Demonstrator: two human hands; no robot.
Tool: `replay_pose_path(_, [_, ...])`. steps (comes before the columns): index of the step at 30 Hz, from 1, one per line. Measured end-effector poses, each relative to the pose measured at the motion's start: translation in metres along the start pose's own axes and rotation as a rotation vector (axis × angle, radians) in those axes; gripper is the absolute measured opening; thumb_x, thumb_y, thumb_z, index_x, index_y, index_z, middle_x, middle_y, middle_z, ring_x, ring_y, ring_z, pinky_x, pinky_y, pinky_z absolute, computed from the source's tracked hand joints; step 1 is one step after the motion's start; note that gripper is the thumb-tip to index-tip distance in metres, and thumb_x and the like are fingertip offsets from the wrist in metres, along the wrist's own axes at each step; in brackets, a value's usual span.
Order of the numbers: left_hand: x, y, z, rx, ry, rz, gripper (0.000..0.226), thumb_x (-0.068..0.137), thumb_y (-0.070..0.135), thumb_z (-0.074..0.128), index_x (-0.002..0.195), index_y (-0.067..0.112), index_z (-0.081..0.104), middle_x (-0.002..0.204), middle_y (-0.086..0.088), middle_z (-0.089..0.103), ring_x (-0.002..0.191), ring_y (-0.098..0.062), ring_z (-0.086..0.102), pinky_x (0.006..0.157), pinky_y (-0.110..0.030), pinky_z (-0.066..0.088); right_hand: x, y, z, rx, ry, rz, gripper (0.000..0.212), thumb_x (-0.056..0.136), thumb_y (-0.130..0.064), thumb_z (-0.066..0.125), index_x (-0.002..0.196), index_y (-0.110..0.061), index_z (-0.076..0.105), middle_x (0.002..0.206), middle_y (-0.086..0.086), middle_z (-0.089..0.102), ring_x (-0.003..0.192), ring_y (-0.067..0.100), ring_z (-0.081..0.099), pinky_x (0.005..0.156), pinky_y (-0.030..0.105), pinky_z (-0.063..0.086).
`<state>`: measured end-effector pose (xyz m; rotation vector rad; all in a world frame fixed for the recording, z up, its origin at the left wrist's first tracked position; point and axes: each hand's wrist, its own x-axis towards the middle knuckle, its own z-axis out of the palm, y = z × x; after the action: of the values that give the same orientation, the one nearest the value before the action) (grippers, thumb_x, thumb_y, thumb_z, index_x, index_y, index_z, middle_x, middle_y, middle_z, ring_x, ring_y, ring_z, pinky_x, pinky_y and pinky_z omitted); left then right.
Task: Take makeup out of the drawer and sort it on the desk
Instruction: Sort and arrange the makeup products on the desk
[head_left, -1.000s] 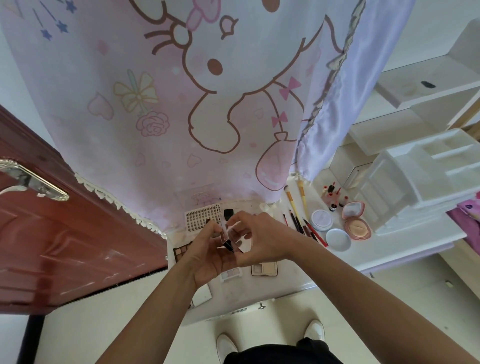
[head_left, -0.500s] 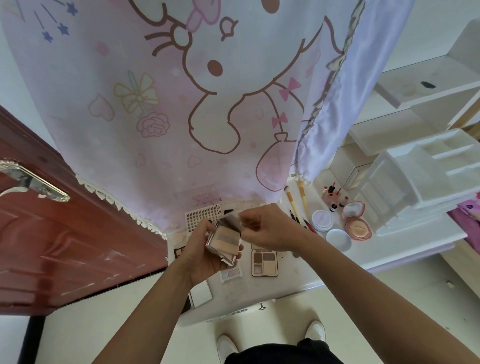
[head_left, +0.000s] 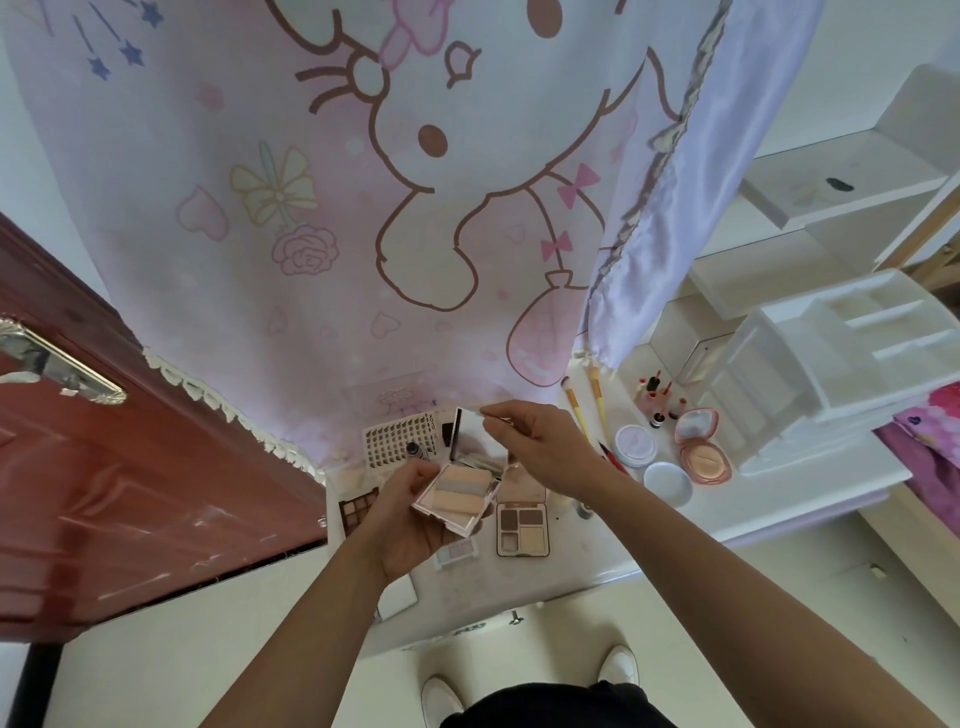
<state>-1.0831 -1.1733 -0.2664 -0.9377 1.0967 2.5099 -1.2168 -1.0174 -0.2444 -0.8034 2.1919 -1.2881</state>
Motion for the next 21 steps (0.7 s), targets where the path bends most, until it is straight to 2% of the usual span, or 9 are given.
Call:
replay_pose_path(1, [0.002, 0.0, 0.0, 0.043, 0.044, 0.033, 0.036, 0.095, 0.022, 0.044, 0.113, -0.002, 0.065, 0.106, -0.026, 0.068, 0.085, -0.035, 0.068, 0.076, -0.041, 0.056, 0.0, 0.002, 0.002, -0.045, 0.012, 0.011, 0.03, 0.101, -0.035, 0.056, 0.126, -0.022, 0.068, 0.07, -0.02, 0.062, 0.063, -0.004, 0.055, 0.066, 0.016, 0.043])
replay_pose_path(3, [0.003, -0.001, -0.001, 0.136, 0.092, 0.071, 0.024, 0.099, 0.02, 0.051, 0.107, 0.004, 0.066, 0.103, -0.021, 0.07, 0.083, -0.031, 0.069, 0.079, -0.043, 0.058, -0.001, 0.005, 0.006, -0.116, 0.011, 0.009, 0.032, 0.101, -0.037, 0.055, 0.129, -0.024, 0.066, 0.091, -0.016, 0.069, 0.076, -0.004, 0.058, 0.069, 0.008, 0.038])
replay_pose_path(5, [0.003, -0.003, -0.003, 0.239, 0.071, 0.067, 0.023, 0.096, 0.015, 0.06, 0.114, 0.004, 0.068, 0.108, -0.021, 0.071, 0.089, -0.029, 0.069, 0.08, -0.044, 0.059, -0.003, 0.008, 0.01, -0.154, 0.006, 0.008, 0.033, 0.102, -0.036, 0.054, 0.131, -0.025, 0.065, 0.107, -0.008, 0.071, 0.088, 0.002, 0.06, 0.072, 0.006, 0.039])
replay_pose_path(7, [0.002, -0.006, -0.008, 0.293, 0.063, 0.062, 0.03, 0.092, 0.003, 0.063, 0.122, 0.001, 0.063, 0.108, -0.02, 0.072, 0.089, -0.027, 0.07, 0.075, -0.039, 0.06, -0.003, 0.009, 0.015, -0.163, 0.02, 0.018, 0.033, 0.102, -0.036, 0.054, 0.131, -0.025, 0.064, 0.113, -0.008, 0.071, 0.094, 0.003, 0.06, 0.076, 0.004, 0.038])
replay_pose_path(10, [0.004, -0.008, -0.013, 0.265, 0.045, 0.068, 0.031, 0.092, -0.005, 0.058, 0.123, 0.001, 0.061, 0.108, -0.02, 0.072, 0.09, -0.027, 0.071, 0.073, -0.036, 0.06, -0.003, 0.01, 0.021, -0.168, 0.035, 0.039, 0.033, 0.102, -0.036, 0.053, 0.131, -0.025, 0.064, 0.113, -0.009, 0.07, 0.097, 0.004, 0.061, 0.079, 0.005, 0.039])
replay_pose_path(13, [0.007, -0.008, -0.015, 0.266, 0.001, 0.073, 0.03, 0.094, -0.005, 0.055, 0.122, 0.005, 0.061, 0.109, -0.02, 0.072, 0.093, -0.029, 0.071, 0.077, -0.039, 0.06, -0.005, 0.016, 0.022, -0.119, 0.093, 0.08, 0.03, 0.103, -0.032, 0.053, 0.13, -0.026, 0.065, 0.107, -0.013, 0.067, 0.095, 0.003, 0.059, 0.084, 0.015, 0.042])
replay_pose_path(16, [0.011, -0.008, -0.015, 0.297, -0.057, 0.082, 0.033, 0.094, -0.004, 0.055, 0.125, 0.008, 0.061, 0.11, -0.018, 0.071, 0.092, -0.027, 0.07, 0.079, -0.039, 0.06, -0.012, 0.02, 0.02, -0.037, 0.172, 0.142, 0.029, 0.103, -0.03, 0.054, 0.128, -0.024, 0.066, 0.11, -0.014, 0.066, 0.099, 0.002, 0.059, 0.09, 0.02, 0.043])
replay_pose_path(17, [0.013, -0.009, -0.015, 0.31, -0.073, 0.084, 0.034, 0.094, -0.003, 0.056, 0.125, 0.01, 0.06, 0.11, -0.017, 0.071, 0.092, -0.026, 0.07, 0.078, -0.038, 0.059, -0.015, 0.021, 0.02, -0.009, 0.207, 0.162, 0.028, 0.102, -0.03, 0.055, 0.126, -0.024, 0.067, 0.109, -0.014, 0.066, 0.099, 0.003, 0.06, 0.089, 0.019, 0.043])
replay_pose_path(21, [0.025, -0.018, -0.012, 0.343, -0.092, 0.057, 0.036, 0.094, -0.005, 0.057, 0.125, 0.012, 0.057, 0.105, -0.014, 0.072, 0.086, -0.024, 0.07, 0.071, -0.035, 0.058, -0.032, 0.03, 0.02, 0.055, 0.289, 0.201, 0.022, 0.101, -0.026, 0.057, 0.12, -0.022, 0.068, 0.09, -0.021, 0.065, 0.077, -0.007, 0.058, 0.073, 0.012, 0.04])
